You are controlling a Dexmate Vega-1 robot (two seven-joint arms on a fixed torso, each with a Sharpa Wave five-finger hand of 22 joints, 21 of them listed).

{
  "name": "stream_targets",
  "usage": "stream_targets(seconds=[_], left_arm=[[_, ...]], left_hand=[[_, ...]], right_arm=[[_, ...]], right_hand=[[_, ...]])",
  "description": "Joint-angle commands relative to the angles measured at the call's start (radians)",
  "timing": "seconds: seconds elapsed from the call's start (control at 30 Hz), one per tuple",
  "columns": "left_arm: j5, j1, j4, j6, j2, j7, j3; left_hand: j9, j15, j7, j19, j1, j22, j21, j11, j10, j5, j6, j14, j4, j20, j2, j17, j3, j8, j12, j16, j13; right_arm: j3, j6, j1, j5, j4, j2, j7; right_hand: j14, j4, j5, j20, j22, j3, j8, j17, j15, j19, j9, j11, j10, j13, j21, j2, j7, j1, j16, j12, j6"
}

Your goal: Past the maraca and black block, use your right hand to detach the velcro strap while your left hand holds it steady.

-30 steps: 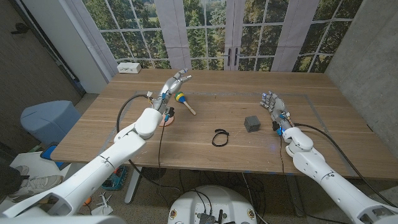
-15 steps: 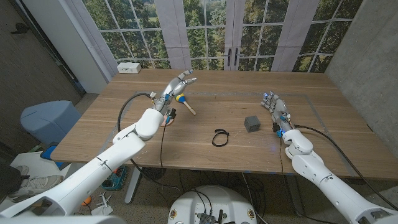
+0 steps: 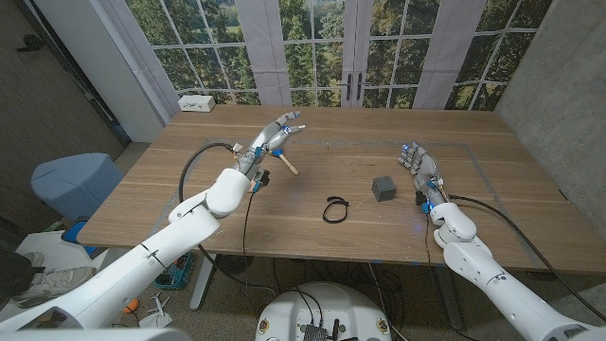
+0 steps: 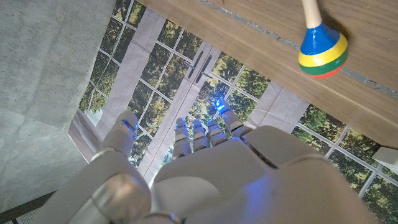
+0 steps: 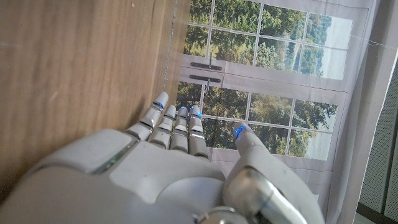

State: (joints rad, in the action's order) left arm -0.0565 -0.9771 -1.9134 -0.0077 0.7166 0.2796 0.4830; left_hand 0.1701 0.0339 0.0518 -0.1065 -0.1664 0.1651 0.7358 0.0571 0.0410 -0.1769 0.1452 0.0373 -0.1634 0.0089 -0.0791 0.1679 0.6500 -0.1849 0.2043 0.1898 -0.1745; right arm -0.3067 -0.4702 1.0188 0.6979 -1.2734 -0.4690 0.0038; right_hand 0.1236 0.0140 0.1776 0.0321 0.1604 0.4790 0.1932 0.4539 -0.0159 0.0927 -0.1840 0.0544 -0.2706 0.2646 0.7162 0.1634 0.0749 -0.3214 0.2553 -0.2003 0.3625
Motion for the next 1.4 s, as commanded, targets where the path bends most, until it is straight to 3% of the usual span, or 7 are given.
stream_targets(seconds=[0.03,0.43,0.8,1.4], left_arm=[[-0.074,-0.016,-0.079,0.079,0.030,-0.015,0.016],[-0.182,-0.014,-0.178,0.217,0.050,-0.046,0.061],[-0.303,-0.002,-0.250,0.341,0.051,-0.075,0.120],[-0.545,-0.003,-0.346,0.550,0.033,-0.135,0.223]], left_hand=[[0.002,0.022,0.001,0.001,-0.008,0.006,-0.006,0.007,0.008,0.003,0.016,-0.008,-0.007,0.006,0.007,0.001,-0.002,-0.005,0.004,-0.003,-0.005],[0.003,0.015,-0.004,0.003,-0.020,0.005,-0.022,0.024,0.036,0.004,0.042,-0.028,-0.013,0.023,0.010,0.002,-0.002,-0.009,0.010,0.002,-0.006],[0.004,0.010,0.008,0.017,-0.049,0.006,-0.039,0.038,0.060,0.004,0.063,-0.073,-0.023,0.047,0.020,0.003,0.004,-0.011,0.013,0.011,-0.008],[0.011,0.040,0.008,0.063,-0.186,0.010,-0.087,0.073,0.211,-0.004,0.199,-0.210,-0.028,0.074,0.086,0.010,0.014,-0.049,0.050,0.030,-0.019]], right_arm=[[0.007,-0.045,0.025,0.010,0.012,0.015,0.013],[0.024,-0.091,0.051,0.035,0.032,0.024,0.043],[0.043,-0.123,0.091,0.057,0.027,0.023,0.059],[0.073,-0.172,0.176,0.051,-0.045,0.002,0.046]], right_hand=[[0.008,0.003,-0.003,0.000,0.005,0.000,0.004,0.001,0.002,0.007,-0.002,0.000,-0.010,-0.001,-0.008,0.008,-0.001,0.001,0.005,-0.010,0.008],[0.009,0.006,-0.003,-0.002,0.006,0.000,0.005,0.000,0.004,0.011,-0.002,-0.002,-0.012,-0.005,-0.015,0.009,0.000,0.002,0.006,-0.010,0.014],[0.011,0.008,-0.004,-0.004,0.006,-0.001,0.005,-0.002,0.004,0.014,-0.002,-0.001,-0.016,-0.008,-0.022,0.009,0.001,0.003,0.007,-0.012,0.017],[0.012,0.014,-0.003,-0.005,0.006,-0.001,0.006,-0.005,0.006,0.019,-0.003,0.001,-0.022,-0.012,-0.032,0.009,0.002,0.001,0.009,-0.013,0.023]])
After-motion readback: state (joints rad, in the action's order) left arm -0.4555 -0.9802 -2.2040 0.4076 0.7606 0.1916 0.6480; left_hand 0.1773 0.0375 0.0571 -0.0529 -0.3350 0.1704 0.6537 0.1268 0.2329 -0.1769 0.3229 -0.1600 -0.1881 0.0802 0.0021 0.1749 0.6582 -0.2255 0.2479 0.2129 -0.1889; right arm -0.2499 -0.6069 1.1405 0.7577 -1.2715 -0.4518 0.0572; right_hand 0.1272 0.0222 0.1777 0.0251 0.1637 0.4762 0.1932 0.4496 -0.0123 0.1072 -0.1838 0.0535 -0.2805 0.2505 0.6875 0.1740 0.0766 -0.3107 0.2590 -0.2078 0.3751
